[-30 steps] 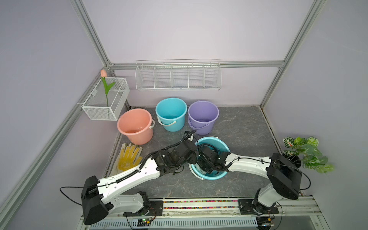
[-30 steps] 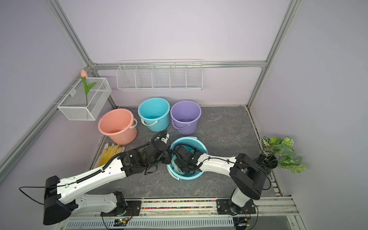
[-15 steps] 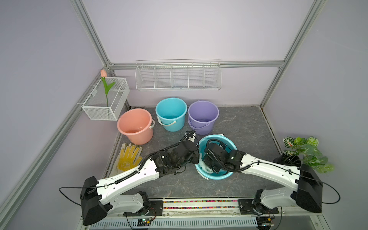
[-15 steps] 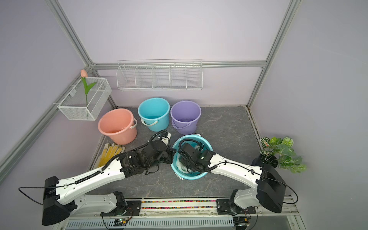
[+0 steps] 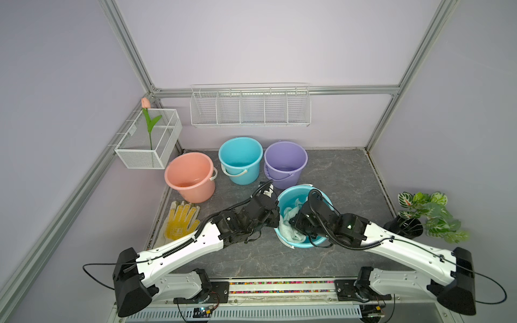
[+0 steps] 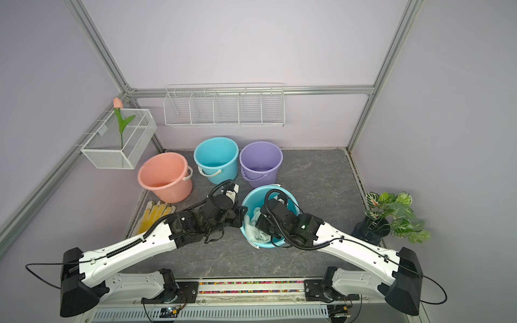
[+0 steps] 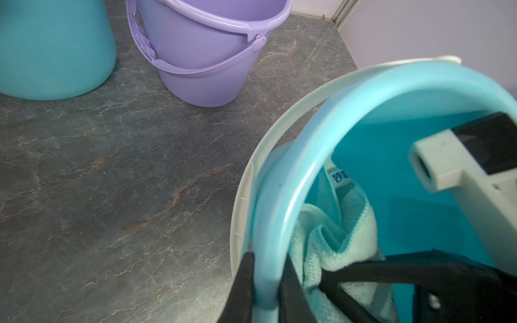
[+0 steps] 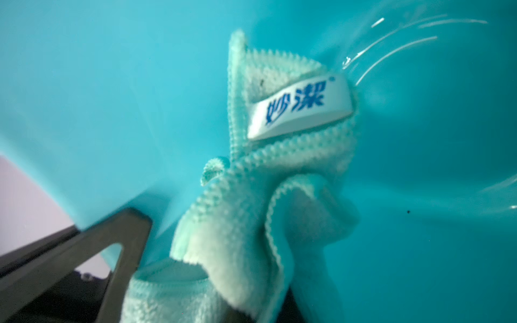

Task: Wipe the inside of the bucket with a cloth
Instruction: Wipe the dirt from the inside of the bucket.

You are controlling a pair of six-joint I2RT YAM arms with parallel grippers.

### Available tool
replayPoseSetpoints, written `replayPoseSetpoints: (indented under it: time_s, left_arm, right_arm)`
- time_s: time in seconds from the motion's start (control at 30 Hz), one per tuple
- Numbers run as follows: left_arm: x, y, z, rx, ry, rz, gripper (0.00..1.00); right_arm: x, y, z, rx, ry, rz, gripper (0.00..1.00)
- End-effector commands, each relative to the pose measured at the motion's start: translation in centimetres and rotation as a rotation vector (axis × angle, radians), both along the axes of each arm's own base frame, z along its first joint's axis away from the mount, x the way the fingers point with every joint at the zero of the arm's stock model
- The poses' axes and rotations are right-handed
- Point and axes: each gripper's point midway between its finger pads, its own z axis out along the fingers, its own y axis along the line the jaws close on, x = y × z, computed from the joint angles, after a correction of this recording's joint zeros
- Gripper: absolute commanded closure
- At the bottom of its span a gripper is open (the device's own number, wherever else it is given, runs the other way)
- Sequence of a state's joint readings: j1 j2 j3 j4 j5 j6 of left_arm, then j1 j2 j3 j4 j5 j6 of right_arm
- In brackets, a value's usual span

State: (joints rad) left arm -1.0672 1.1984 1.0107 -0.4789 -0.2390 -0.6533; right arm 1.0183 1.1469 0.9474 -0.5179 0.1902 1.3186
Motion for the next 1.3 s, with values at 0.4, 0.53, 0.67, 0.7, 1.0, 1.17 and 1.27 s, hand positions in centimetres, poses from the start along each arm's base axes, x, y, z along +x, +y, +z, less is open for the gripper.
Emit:
replayPoseSetpoints:
  time_s: [0.4, 0.53, 0.67, 0.7, 1.0, 1.17, 1.27]
  left_arm:
    - [-1.0, 1.7, -1.9, 0.122, 0.044, -0.025, 1.0]
    - [-1.2, 1.7, -1.8, 0.12, 0.044, -0.042, 1.0]
    - [-1.6, 1.6, -1.6, 0.117, 0.039, -0.073, 1.0]
    - [-1.7, 1.6, -1.5, 0.118, 0.039, -0.081, 1.0]
    - [-2.6, 1.3, -1.5, 0.116, 0.051, -0.142, 1.0]
    - [-2.9, 1.1, -1.5, 0.119, 0.054, -0.17, 1.0]
    - [-3.1, 1.0, -1.7, 0.128, 0.062, -0.188, 1.0]
  right_arm:
    - [1.5, 0.1, 9.4, -0.026, -0.574, 0.313, 0.93]
    - [1.8, -0.9, 10.9, -0.254, -0.834, 0.479, 0.93]
    - [0.4, -0.8, 10.9, -0.531, -1.162, 0.813, 0.93]
    - [-0.1, -0.9, 10.7, -0.614, -1.25, 0.908, 0.93]
    - [-1.9, -1.4, 7.0, -1.352, -1.886, 1.577, 0.93]
    - [-1.0, -0.8, 7.0, -1.603, -2.001, 1.748, 0.93]
    - [-0.9, 0.0, 7.1, 1.584, 1.969, -1.759, 0.93]
